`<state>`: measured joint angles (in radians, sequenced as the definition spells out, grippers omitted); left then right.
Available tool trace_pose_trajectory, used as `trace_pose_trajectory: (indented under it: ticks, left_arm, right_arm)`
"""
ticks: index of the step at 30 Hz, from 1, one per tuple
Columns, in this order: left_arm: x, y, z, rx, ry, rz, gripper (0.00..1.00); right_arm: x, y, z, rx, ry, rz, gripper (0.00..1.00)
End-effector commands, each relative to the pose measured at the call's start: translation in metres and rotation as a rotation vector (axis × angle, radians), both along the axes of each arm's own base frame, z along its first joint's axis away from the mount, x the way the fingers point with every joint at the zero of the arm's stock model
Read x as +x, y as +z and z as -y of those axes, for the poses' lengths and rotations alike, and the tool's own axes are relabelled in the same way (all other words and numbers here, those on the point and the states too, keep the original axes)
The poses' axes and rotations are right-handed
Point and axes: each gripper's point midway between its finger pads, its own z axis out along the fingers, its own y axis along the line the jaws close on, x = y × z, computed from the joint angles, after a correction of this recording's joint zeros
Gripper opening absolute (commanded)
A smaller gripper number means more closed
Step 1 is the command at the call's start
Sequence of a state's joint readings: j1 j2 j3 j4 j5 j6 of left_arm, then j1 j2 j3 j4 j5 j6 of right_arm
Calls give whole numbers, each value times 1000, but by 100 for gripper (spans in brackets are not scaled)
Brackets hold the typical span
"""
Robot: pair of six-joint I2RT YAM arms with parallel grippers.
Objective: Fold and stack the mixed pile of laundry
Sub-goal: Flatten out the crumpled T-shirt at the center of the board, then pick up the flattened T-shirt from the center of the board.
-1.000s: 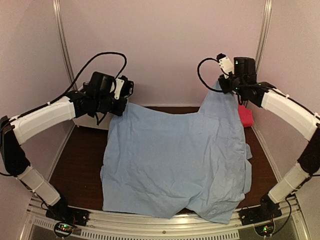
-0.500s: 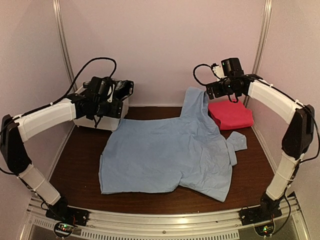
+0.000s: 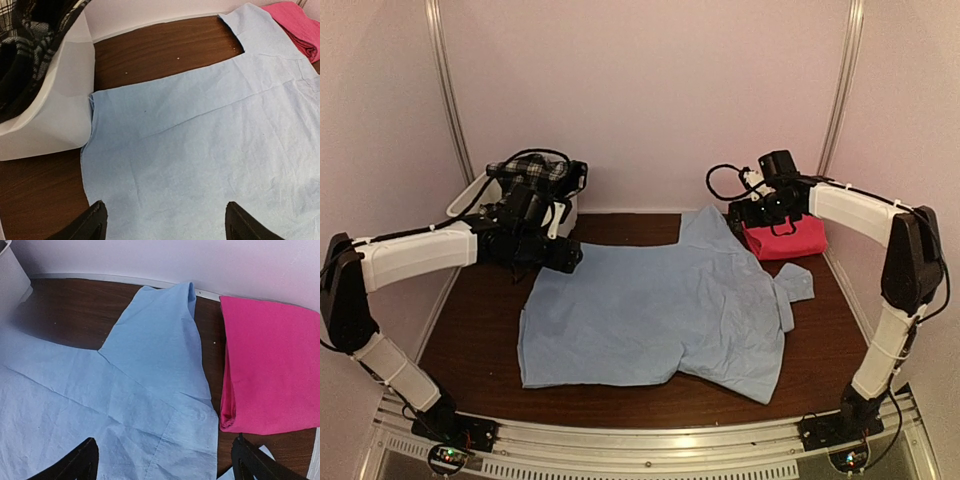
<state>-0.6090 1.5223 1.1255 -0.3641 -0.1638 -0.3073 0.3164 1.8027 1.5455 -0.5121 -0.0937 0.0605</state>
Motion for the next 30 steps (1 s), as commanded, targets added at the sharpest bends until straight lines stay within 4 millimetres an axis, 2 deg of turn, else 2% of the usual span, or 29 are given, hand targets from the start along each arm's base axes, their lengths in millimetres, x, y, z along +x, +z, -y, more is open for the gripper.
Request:
trace_pose_trajectory:
  ticks: [1, 5, 7, 9, 11, 13, 16, 20, 22, 23, 24, 27, 29, 30]
  left_arm:
    - [-20, -5, 44, -76, -212, -21, 81]
    - [-54, -45, 73, -52, -345, -128, 77]
    - [-69, -59, 87, -31, -407, -155, 74]
    - [-80, -68, 99, -11, -455, -165, 74]
    - [-88, -77, 107, 3, -490, -177, 74]
    - [-85, -87, 105, -2, -483, -190, 74]
    - [-65, -111, 87, -21, -389, -259, 72]
    - [-39, -134, 71, 17, -300, -280, 70]
    - [-21, -148, 62, 23, -253, -298, 70]
    - [-8, -149, 55, 22, -223, -298, 69]
    - [6, -142, 55, 17, -205, -275, 68]
    - [31, -101, 61, 16, -199, -158, 68]
    - [22, -63, 89, 2, -305, -45, 69]
    - [8, -45, 108, 6, -389, 22, 71]
  right_arm:
    - [-39, -13, -12, 135, 61, -83, 91]
    - [-89, -43, -22, 270, 111, -159, 88]
    - [-105, -59, -24, 310, 121, -194, 87]
    - [-111, -80, -24, 314, 112, -235, 86]
    - [-110, -99, -25, 310, 108, -269, 86]
    - [-102, -115, -24, 298, 90, -295, 85]
    - [-84, -131, -27, 290, 84, -317, 85]
    - [-46, -132, -30, 286, 74, -307, 84]
    - [-27, -130, -29, 283, 68, -303, 84]
    - [-16, -123, -31, 290, 71, -285, 84]
    - [-8, -115, -32, 297, 77, -269, 84]
    - [8, -61, -37, 316, 107, -173, 83]
    - [-1, -22, -34, 335, 115, -104, 84]
    - [-12, -9, -32, 352, 115, -76, 86]
